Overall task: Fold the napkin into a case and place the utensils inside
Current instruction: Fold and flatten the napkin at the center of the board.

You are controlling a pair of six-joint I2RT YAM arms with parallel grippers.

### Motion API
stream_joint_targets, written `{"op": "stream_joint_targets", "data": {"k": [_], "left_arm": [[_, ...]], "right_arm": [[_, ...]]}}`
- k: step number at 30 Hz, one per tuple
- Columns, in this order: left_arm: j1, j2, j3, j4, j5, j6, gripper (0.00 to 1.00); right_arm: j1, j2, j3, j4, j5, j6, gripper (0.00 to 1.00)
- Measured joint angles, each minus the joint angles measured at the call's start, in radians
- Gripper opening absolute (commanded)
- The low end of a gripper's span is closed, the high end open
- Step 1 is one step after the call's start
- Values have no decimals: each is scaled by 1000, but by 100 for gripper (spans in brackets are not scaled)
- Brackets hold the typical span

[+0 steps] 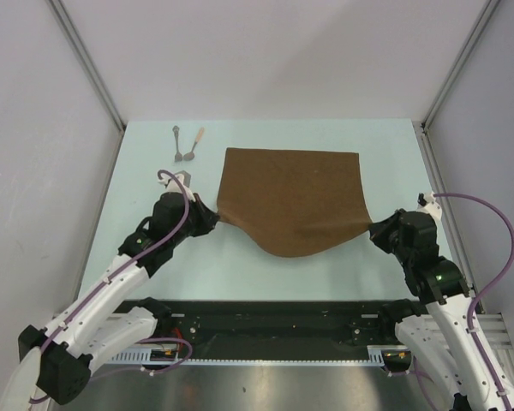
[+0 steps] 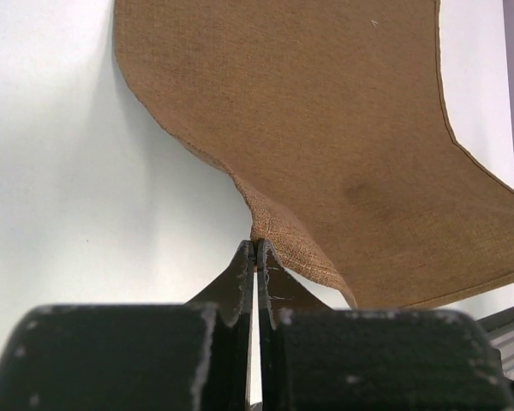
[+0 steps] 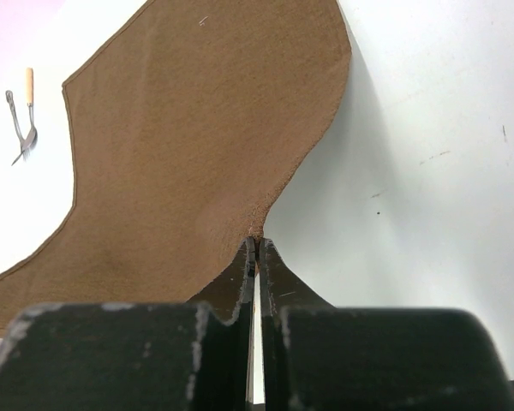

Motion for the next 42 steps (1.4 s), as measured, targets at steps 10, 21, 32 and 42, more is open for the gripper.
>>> {"op": "stream_joint_targets", "data": {"k": [10,21,32,42], "left_arm": [[2,-89,39,129,71,104,0],[-1,-100,546,265,75,251,0],[-7,-145,679,333,28,254,0],[5,164,579,381,-121,259,0]], "right_arm": [[0,3,90,34,-6,-86,0],[0,-16,630,158,-67,-298,0],[-8,-20,805,182,-109,-340,0],[-14,210,529,281,98,-383,0]]}}
